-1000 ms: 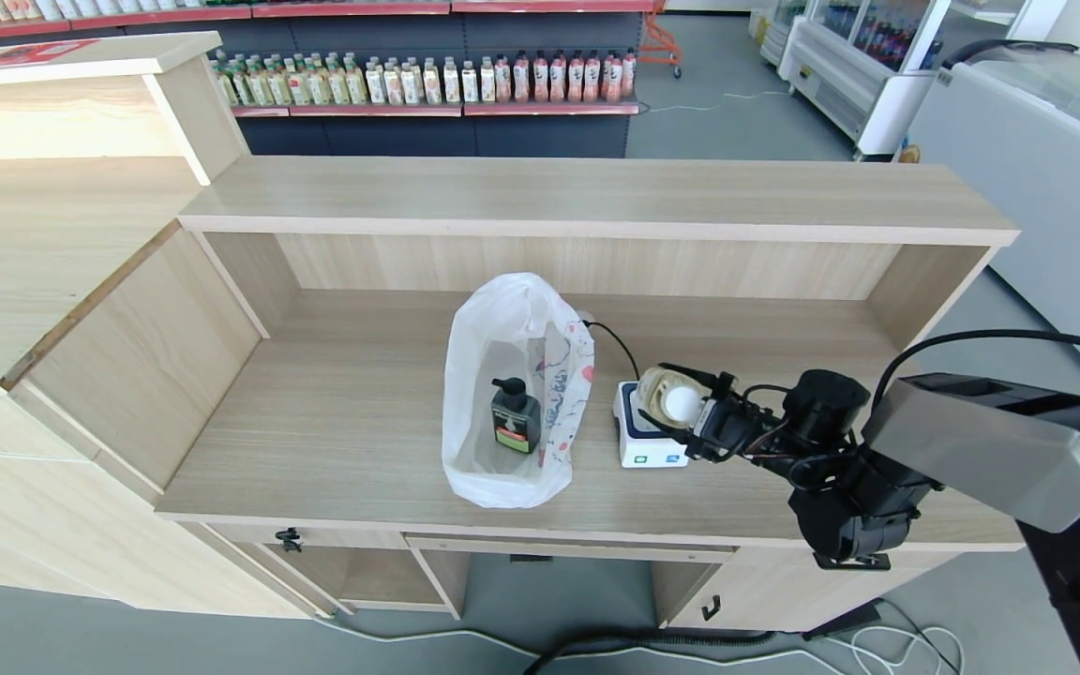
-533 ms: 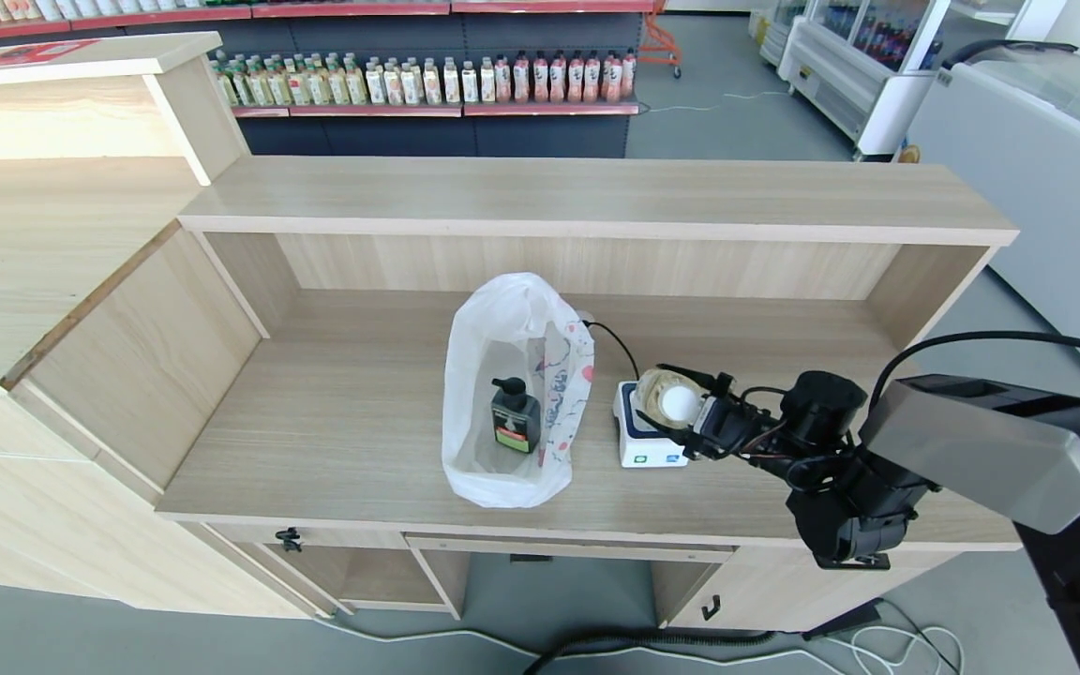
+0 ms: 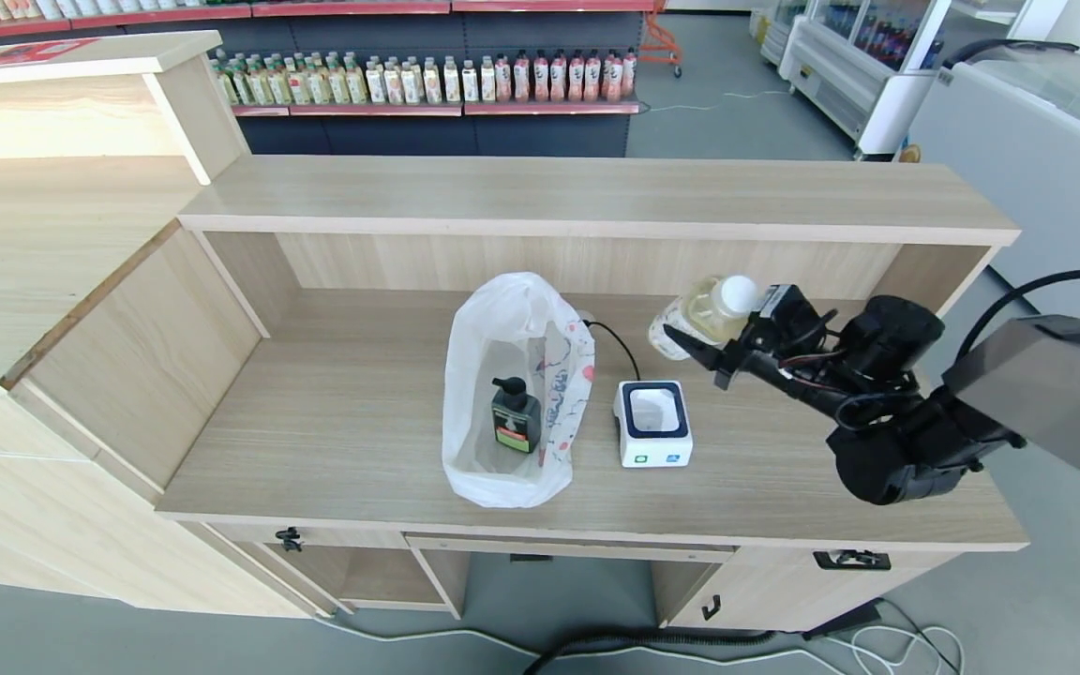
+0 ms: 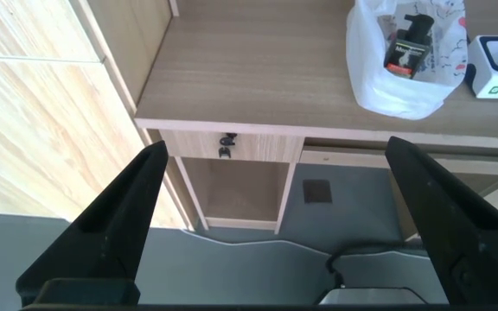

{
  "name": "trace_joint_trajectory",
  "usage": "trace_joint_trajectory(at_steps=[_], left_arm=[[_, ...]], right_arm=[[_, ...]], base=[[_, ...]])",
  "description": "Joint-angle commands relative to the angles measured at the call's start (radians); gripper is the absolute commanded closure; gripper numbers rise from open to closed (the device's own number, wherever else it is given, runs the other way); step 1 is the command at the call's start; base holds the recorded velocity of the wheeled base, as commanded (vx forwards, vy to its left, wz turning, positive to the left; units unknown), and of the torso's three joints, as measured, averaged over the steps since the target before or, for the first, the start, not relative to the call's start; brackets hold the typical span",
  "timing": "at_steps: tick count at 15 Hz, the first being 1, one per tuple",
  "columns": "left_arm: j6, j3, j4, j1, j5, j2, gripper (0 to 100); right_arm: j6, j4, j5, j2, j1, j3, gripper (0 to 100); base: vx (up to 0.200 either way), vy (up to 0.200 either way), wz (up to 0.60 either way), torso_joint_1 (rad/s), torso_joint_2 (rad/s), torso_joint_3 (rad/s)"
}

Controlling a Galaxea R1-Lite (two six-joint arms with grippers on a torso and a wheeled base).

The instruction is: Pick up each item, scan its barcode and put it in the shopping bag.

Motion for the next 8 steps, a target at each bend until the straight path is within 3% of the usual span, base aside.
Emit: trace_joint_trajectory(at_steps=[1, 3, 8], left_arm=[[-0.001, 0.000, 0.000, -0.001, 0.000, 0.000, 0], [-0.001, 0.000, 0.000, 0.001, 0.000, 0.000, 0], [-0.001, 0.000, 0.000, 0.001, 0.000, 0.000, 0]], right_arm=[[0.055, 0.074, -0.116, -0.138, -0.034, 0.118, 100], [0.178, 0.104, -0.308, -0.189, -0.023, 0.211, 100], [0.314, 0.157, -0.388, -0.239, -0.024, 0.311, 100]], base=[[0.000, 0.000, 0.00, 0.000, 0.00, 0.000], [0.000, 0.000, 0.00, 0.000, 0.00, 0.000], [0.000, 0.000, 0.00, 0.000, 0.00, 0.000]])
